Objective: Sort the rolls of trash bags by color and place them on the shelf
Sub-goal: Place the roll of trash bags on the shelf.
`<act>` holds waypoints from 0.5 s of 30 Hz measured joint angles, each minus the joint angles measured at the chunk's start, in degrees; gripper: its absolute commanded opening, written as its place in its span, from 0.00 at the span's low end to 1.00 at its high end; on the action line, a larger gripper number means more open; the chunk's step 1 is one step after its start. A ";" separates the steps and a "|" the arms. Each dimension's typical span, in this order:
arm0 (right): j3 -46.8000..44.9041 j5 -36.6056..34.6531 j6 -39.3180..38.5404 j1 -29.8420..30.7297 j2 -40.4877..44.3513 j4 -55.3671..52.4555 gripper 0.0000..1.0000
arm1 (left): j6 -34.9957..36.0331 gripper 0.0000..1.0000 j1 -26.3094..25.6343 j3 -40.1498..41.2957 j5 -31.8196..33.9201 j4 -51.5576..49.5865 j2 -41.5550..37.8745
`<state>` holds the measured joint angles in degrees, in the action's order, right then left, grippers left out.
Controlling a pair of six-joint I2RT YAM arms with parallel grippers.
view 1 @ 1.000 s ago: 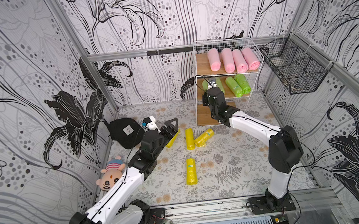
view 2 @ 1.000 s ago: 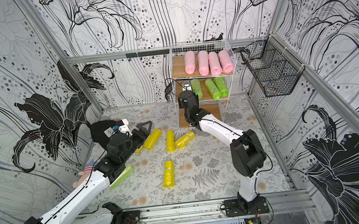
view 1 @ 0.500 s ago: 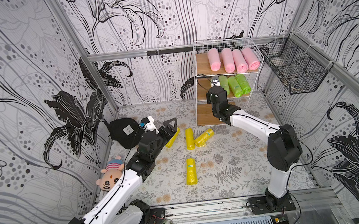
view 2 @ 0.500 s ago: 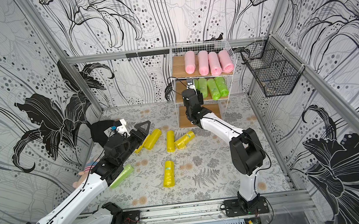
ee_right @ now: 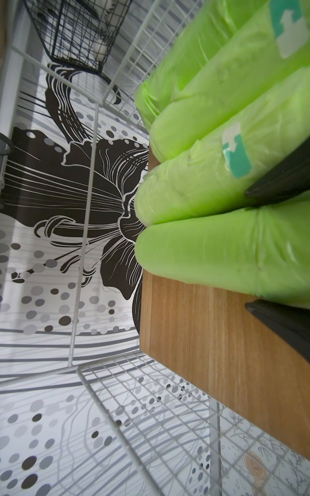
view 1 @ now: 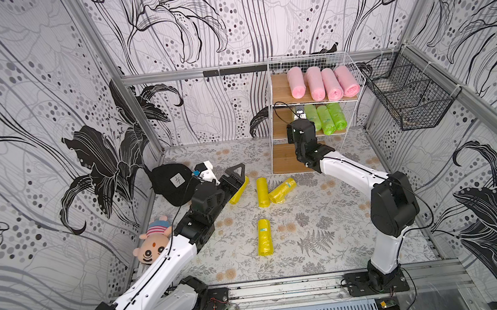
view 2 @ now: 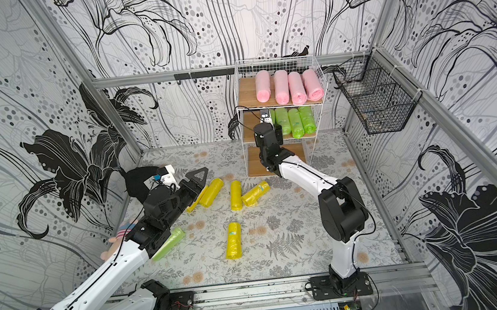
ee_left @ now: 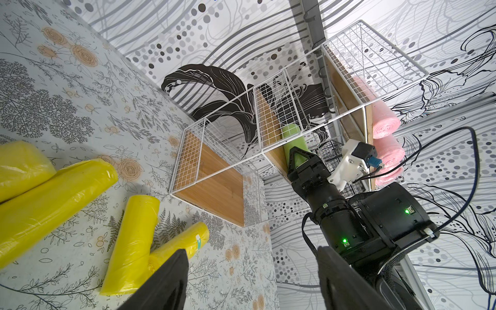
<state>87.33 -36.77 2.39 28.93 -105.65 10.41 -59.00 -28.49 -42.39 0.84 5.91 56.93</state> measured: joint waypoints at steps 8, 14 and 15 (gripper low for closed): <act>-3.82 2.86 3.34 0.00 3.54 -1.18 0.68 | 0.39 0.78 0.00 0.00 0.00 0.00 0.00; -7.08 5.77 7.17 0.00 7.34 -2.12 0.74 | 1.01 0.78 0.07 0.00 0.00 -0.42 0.00; -7.52 6.19 7.85 0.00 7.91 -2.23 0.74 | 1.05 0.78 0.11 0.00 0.00 -0.52 0.00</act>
<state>79.81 -30.59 10.24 28.93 -97.73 8.19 -57.95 -28.38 -42.39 0.84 5.39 56.93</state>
